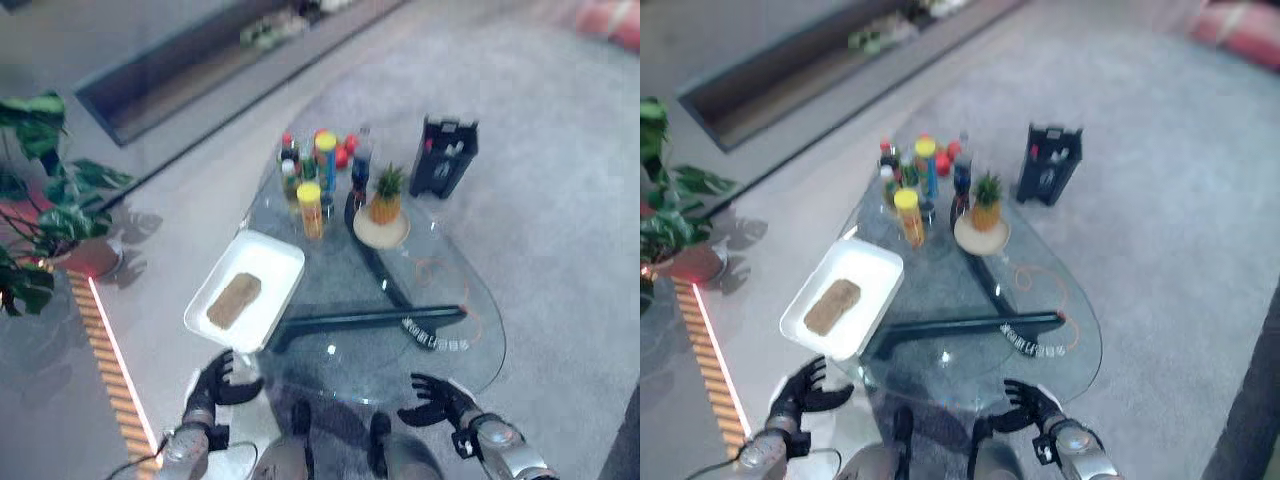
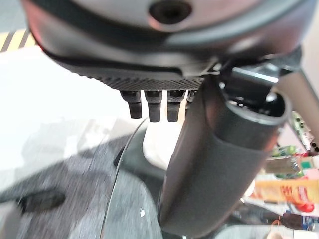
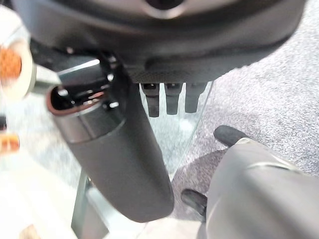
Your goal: Wipe the table with a cloth and put it in the basket.
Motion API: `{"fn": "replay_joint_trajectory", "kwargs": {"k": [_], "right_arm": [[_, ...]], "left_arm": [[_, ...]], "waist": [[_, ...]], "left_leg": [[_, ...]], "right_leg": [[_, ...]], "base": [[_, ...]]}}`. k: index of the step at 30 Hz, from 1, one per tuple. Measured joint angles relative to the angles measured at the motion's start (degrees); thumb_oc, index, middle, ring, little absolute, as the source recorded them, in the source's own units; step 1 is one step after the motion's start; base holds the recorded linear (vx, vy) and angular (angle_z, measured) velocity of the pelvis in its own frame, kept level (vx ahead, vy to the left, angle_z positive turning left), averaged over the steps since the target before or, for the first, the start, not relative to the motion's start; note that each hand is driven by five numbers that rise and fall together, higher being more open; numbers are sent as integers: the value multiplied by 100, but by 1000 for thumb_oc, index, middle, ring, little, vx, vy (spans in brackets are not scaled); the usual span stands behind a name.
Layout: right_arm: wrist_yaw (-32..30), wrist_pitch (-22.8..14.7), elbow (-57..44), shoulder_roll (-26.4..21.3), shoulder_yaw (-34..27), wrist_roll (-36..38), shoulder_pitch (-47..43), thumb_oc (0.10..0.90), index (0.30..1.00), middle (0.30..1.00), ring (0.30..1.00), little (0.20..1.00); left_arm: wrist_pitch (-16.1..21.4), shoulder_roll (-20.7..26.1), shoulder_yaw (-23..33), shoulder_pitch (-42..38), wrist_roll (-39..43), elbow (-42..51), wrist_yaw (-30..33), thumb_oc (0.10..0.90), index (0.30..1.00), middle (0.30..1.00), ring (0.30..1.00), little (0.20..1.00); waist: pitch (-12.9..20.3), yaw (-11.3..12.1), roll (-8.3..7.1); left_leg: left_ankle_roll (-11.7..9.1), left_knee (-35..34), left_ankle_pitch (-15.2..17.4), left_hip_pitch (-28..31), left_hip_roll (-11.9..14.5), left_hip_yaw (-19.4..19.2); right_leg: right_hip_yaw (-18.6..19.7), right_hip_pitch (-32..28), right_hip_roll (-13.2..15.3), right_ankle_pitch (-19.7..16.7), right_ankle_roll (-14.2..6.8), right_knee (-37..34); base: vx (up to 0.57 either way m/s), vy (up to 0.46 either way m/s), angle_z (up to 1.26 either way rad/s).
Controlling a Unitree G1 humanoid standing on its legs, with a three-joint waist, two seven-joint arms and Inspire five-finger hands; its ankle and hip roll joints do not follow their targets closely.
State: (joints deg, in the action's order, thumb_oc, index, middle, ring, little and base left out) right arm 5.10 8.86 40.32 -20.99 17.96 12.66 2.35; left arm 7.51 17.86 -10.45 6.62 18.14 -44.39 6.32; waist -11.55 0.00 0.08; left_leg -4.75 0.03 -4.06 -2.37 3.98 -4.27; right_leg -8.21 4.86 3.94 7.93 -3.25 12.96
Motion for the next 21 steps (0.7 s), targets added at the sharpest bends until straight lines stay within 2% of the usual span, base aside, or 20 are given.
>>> {"fn": "replay_joint_trajectory", "kwargs": {"k": [4, 6, 7, 9, 12, 15, 21], "right_arm": [[-26, -81, 945, 350, -12, 180, 53, 800, 900, 900, 900, 900], [-24, -227, 1216, 411, -72, 271, -4, 800, 900, 900, 900, 900], [-28, -390, 1774, 541, -218, 278, -129, 800, 900, 900, 900, 900], [-41, -534, 2128, 570, -242, 279, -205, 800, 900, 900, 900, 900], [-82, -645, 2378, 585, -266, 324, -205, 800, 900, 900, 900, 900], [-109, -808, 2723, 648, -343, 333, -219, 800, 900, 900, 900, 900], [-164, -813, 2927, 706, -531, 334, -249, 800, 900, 900, 900, 900]], "left_arm": [[-159, -462, -61, 77, 534, -927, -118, 800, 900, 900, 900, 900], [-102, -477, -13, 60, 682, -1190, -185, 800, 900, 900, 900, 900], [-25, -526, -14, -28, 749, -1655, -217, 800, 900, 900, 900, 900], [-9, -577, -38, -47, 757, -1983, -232, 800, 900, 900, 900, 900], [31, -623, -29, -47, 771, -2206, -301, 800, 900, 900, 900, 900], [-5, -619, -9, -208, 771, -2597, -333, 800, 900, 900, 900, 900], [-209, -622, 37, -225, 783, -2679, -335, 800, 900, 900, 900, 900]], "waist": [[338, -10, -74], [351, 6, -62], [447, 15, -26], [533, 17, 38], [629, 60, 125], [741, 42, 133], [787, 2, 173]], "left_leg": [[-14, -7, 30, 147, 90, 20], [-15, -1, 28, 148, 115, 32], [-13, 0, 29, 162, 137, 37], [-14, -10, 31, 239, 151, 37], [-19, -16, 60, 325, 168, 45], [-19, -39, 70, 340, 172, 35], [-14, -97, 73, 378, 160, 11]], "right_leg": [[-35, -161, -85, 71, 101, -27], [-54, -173, -110, 66, 109, -37], [-59, -194, -133, 62, 115, -48], [-62, -290, -151, 53, 122, -105], [-64, -425, -168, 61, 148, -187], [-56, -453, -178, 42, 152, -257], [8, -531, -192, -80, 96, -470]], "base": [[22, -94, 0], [24, -81, 1], [14, -42, 0], [9, -23, 0], [0, 0, 0], [1, 1, -1], [12, 8, -4]]}}
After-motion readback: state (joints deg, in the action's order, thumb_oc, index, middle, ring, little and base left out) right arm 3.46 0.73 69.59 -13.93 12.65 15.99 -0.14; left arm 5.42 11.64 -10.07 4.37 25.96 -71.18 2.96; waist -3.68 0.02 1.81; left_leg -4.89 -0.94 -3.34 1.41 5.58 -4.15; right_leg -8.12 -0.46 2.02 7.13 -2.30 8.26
